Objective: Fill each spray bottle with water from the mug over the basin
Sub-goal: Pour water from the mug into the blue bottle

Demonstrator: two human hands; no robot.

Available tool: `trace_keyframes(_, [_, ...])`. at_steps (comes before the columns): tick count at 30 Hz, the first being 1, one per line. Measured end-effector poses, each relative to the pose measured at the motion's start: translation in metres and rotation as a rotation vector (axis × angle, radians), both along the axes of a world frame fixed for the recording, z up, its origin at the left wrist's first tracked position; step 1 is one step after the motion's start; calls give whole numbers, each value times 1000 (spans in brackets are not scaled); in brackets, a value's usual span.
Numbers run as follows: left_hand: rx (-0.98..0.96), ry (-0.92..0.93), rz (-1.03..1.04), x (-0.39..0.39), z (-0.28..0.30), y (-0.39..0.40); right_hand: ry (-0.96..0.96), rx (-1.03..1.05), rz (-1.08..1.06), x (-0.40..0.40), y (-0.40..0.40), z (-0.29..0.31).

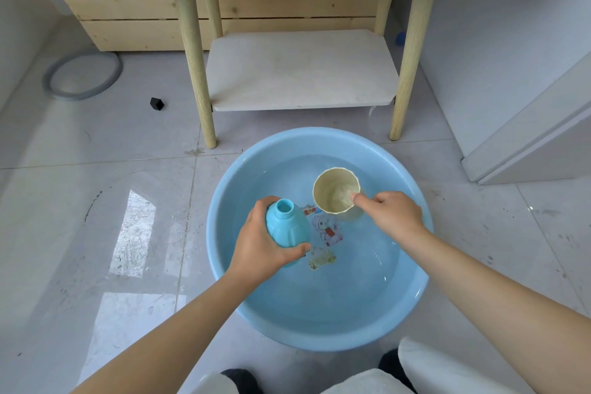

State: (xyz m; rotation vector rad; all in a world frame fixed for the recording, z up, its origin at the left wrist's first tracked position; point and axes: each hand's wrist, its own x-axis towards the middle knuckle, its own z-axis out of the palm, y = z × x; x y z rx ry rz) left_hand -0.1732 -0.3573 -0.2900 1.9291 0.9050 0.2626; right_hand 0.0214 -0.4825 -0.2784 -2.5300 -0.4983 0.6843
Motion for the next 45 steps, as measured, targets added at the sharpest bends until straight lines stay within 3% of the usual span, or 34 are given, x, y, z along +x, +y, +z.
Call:
trace_keyframes(6, [-3, 7, -12, 2, 2, -1, 129, 294, -93, -10, -1, 21])
trace_keyframes(10, [0, 18, -21, 2, 2, -2, 22, 411, -24, -18, 4, 36])
trace_keyframes(14, [9, 17, -30, 3, 2, -2, -229, 488, 93, -28, 8, 45])
trace_keyframes(24, [17, 16, -34, 3, 2, -3, -670, 507, 268, -36, 13, 43])
trace_keyframes(45, [19, 27, -46, 4, 3, -3, -894, 537, 336, -33, 19, 46])
